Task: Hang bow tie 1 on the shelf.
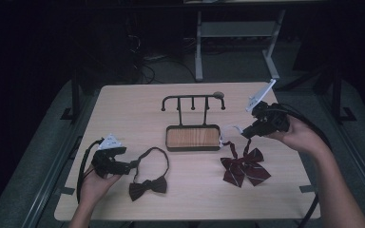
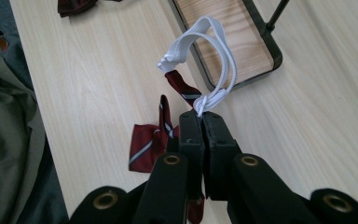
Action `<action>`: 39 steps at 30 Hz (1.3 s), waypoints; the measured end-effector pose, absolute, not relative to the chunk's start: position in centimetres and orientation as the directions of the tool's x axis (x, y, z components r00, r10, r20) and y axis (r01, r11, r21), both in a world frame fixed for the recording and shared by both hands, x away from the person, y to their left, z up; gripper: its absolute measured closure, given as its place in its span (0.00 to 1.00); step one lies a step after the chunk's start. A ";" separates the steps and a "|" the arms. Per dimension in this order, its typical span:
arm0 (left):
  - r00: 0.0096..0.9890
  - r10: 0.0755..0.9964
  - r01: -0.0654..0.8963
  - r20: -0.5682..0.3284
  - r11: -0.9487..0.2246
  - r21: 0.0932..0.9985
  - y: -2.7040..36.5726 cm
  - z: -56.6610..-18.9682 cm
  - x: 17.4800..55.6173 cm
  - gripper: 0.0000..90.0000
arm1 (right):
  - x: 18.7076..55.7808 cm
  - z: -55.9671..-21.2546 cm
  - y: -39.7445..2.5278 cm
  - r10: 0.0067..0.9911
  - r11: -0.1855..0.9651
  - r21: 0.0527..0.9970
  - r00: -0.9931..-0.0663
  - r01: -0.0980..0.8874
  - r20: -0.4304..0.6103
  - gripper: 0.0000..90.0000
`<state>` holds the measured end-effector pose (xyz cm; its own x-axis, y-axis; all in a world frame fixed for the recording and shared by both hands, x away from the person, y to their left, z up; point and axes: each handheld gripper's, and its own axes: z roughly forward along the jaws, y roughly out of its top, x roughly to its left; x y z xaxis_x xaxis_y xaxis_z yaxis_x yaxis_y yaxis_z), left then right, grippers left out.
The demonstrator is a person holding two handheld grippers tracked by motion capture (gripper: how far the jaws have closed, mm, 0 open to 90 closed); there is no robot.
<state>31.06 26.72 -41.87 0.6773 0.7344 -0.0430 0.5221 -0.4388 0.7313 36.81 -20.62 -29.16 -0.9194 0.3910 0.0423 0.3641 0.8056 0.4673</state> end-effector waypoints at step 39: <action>0.683 0.729 0.522 -0.047 -0.442 0.730 26.6 -41.7 30.9 0.24 | 38.8 -25.2 -18.5 0.388 0.809 0.479 -0.922 0.341 0.001 0.97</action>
